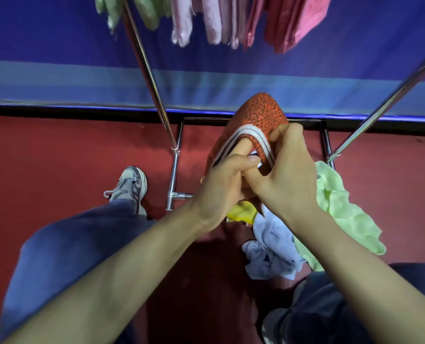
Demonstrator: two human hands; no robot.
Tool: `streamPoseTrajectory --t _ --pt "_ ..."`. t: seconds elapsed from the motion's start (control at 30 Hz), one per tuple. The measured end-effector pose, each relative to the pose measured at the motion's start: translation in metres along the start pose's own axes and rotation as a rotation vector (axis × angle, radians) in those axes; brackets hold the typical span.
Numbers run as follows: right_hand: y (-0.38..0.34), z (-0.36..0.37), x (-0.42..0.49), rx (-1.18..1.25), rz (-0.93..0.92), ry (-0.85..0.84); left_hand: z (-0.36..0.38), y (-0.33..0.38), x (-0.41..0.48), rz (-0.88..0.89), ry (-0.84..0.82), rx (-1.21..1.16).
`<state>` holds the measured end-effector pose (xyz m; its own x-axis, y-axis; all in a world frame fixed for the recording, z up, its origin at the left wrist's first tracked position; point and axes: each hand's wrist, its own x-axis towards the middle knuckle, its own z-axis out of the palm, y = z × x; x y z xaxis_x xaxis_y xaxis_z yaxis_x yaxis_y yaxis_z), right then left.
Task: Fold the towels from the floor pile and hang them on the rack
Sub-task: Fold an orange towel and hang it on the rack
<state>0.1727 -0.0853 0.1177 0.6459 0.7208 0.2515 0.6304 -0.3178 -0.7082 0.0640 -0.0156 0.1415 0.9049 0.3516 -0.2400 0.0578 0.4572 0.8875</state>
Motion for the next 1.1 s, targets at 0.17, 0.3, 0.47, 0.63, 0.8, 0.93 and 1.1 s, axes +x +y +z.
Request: streamPoseTrajectory --t 0.17,0.3,0.47,0.63,0.8,0.93,1.1 --pt "-0.007 -0.024 0.005 0.019 0.059 0.045 0.018 0.009 -0.008 0.012 0.012 -0.003" --pt "-0.029 -0.068 0.012 -0.016 -0.062 0.134 0.044 0.032 -0.023 0.004 0.167 0.257" --pt "-0.081 -0.133 0.011 -0.059 -0.253 0.211 0.07 0.066 -0.056 0.344 0.583 0.941" --pt "-0.131 -0.177 -0.011 -0.098 -0.378 0.238 0.128 0.115 -0.087 0.613 0.593 1.17" --pt "-0.161 -0.219 -0.027 -0.143 -0.441 0.316 0.162 0.148 -0.095 0.76 0.645 1.268" --pt "-0.183 -0.254 -0.026 -0.182 -0.372 0.364 0.18 0.187 -0.099 0.876 0.594 1.267" --pt "-0.197 -0.276 -0.001 -0.329 -0.173 0.322 0.203 0.236 -0.094 0.945 0.521 1.307"
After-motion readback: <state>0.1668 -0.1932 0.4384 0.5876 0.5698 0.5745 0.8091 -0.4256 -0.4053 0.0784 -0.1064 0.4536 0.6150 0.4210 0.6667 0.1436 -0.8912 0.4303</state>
